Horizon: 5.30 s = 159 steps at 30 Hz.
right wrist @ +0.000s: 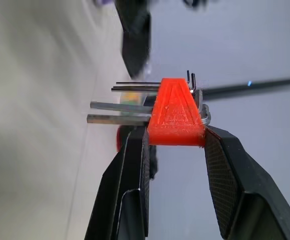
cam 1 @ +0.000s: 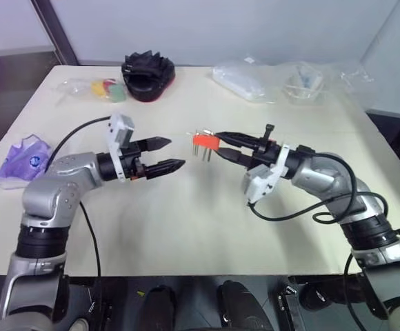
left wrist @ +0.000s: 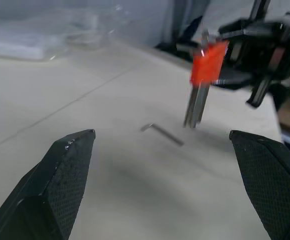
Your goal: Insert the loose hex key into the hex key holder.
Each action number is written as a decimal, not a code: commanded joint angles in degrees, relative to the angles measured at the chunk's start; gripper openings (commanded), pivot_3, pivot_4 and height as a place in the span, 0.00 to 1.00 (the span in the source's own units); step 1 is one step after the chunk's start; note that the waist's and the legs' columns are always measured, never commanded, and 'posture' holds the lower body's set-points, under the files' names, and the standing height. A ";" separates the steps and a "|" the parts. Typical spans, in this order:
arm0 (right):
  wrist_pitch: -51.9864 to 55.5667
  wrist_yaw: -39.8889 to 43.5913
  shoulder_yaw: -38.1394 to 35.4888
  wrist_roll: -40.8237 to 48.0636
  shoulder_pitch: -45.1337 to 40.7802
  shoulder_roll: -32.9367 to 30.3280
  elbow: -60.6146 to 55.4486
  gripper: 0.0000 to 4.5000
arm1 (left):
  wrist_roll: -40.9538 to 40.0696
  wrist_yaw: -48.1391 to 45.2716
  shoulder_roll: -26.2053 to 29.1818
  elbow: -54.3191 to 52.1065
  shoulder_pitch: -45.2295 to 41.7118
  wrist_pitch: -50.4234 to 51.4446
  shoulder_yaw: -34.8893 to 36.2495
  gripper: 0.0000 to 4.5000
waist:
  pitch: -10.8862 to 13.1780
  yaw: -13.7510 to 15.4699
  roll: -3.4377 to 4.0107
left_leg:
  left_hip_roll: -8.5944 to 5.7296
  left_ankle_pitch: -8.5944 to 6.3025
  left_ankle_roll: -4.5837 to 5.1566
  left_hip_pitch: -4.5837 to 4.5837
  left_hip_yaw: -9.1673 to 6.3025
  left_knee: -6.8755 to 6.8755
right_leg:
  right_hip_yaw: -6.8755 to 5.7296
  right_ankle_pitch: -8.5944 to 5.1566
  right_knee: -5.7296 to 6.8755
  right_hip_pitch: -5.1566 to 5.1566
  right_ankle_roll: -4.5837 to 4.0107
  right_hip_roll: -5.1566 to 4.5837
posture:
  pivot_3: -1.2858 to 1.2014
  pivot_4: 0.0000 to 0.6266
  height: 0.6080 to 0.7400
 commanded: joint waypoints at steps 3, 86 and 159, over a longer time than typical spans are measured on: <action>-5.00 -0.50 -1.77 2.70 -3.30 -1.14 -1.59 0.22 | -4.49 -1.45 -1.54 -1.11 -4.91 3.40 0.04 1.00 | 0.00 -0.16 0.00 | 0.01 0.00 0.00 0.02 0.00 0.00 | 0.01 0.00 0.02 0.00 0.00 0.03 | 0.52 0.24 1.00; 102.07 3.48 -12.10 36.43 -2.87 12.98 -16.12 0.99 | -0.14 3.96 -2.10 -3.02 -1.74 -0.93 0.01 0.03 | 0.01 0.17 0.03 | 0.17 0.08 -0.11 -0.10 -0.14 0.19 | -0.04 0.00 0.16 -0.04 -0.02 0.03 | 0.52 0.24 1.00; 42.90 -5.94 -11.95 41.34 -2.57 44.68 -4.92 0.01 | 3.30 5.31 -8.31 9.02 -13.77 -1.96 -1.36 0.03 | 0.02 -0.11 0.07 | 0.03 0.09 -0.14 -0.96 -0.18 0.51 | -0.16 0.05 0.37 -0.82 0.06 -0.03 | 0.52 0.24 1.00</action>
